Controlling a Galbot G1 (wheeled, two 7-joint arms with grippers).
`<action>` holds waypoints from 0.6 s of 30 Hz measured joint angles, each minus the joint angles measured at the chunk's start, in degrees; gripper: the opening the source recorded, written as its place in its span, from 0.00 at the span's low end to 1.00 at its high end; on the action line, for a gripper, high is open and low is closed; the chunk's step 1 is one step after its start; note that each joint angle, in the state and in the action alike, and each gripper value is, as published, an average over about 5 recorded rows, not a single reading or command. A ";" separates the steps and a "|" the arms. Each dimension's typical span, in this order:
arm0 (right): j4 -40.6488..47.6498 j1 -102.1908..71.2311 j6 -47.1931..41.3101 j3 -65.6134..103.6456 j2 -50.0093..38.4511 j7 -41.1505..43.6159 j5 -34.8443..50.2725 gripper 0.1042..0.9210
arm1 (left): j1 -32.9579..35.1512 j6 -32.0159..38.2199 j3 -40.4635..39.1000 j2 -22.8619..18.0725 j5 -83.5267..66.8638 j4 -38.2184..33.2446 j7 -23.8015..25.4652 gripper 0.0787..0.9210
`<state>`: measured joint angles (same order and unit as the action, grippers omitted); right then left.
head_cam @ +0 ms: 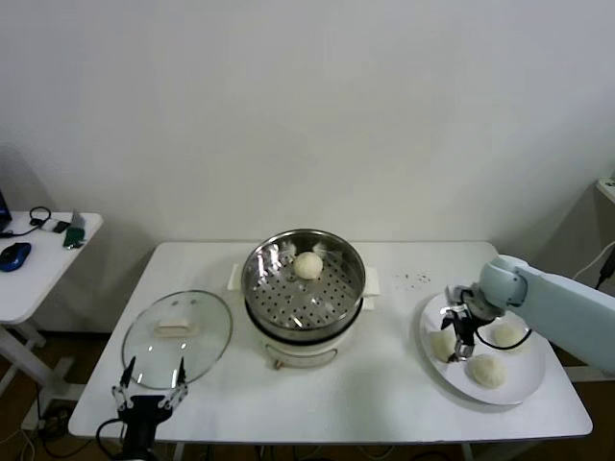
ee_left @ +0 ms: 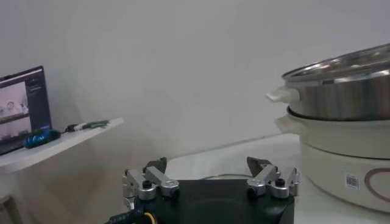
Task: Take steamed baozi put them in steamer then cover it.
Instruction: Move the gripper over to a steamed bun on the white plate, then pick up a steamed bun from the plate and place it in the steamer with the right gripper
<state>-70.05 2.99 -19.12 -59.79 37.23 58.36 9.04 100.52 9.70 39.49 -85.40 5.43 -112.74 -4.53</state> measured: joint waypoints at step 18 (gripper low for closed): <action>-0.12 11.16 -1.12 -7.37 0.10 -0.08 8.40 0.72 | 0.74 0.19 -0.03 -0.06 -0.11 -0.46 -0.07 0.88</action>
<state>-70.17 14.15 -20.24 -67.16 37.33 58.28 17.44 101.26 9.90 39.46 -85.45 5.32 -113.20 -4.60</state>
